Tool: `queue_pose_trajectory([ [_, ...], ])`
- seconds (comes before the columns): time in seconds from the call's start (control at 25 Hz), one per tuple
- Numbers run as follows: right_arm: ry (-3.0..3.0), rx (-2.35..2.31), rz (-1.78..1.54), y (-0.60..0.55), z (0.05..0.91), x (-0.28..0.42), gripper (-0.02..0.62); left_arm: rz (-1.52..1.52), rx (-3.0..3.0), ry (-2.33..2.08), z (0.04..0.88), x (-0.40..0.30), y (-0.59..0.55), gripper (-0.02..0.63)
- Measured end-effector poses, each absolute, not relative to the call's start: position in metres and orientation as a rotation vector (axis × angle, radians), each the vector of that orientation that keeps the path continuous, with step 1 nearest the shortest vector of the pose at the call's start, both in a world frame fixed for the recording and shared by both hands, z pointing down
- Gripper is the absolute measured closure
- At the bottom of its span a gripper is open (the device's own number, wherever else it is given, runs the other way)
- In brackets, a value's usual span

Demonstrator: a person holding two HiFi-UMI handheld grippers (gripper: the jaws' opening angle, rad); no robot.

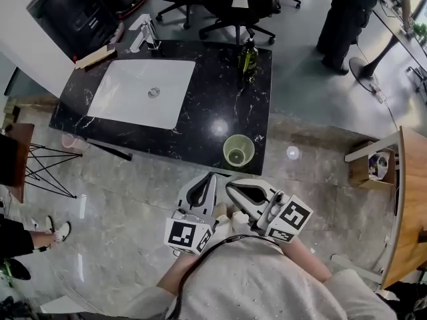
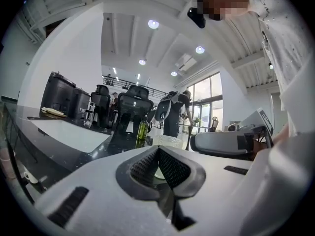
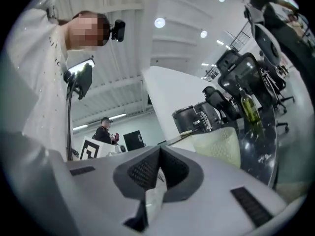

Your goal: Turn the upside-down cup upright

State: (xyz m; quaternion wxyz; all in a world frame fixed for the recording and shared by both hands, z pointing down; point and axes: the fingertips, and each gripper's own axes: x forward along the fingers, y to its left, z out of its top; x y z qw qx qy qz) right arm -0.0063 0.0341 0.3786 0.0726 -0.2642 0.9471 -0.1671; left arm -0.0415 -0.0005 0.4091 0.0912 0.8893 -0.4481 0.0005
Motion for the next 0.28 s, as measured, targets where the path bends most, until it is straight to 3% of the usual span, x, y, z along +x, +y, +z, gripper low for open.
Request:
queue_pose_trajectory([
  [0.28, 2.871, -0.881, -0.479, 0.0327, 0.3791, -0.0023, 0.589, -0.022, 2.668, -1.322, 0.4, -0.0302, 0.0082, 0.6],
])
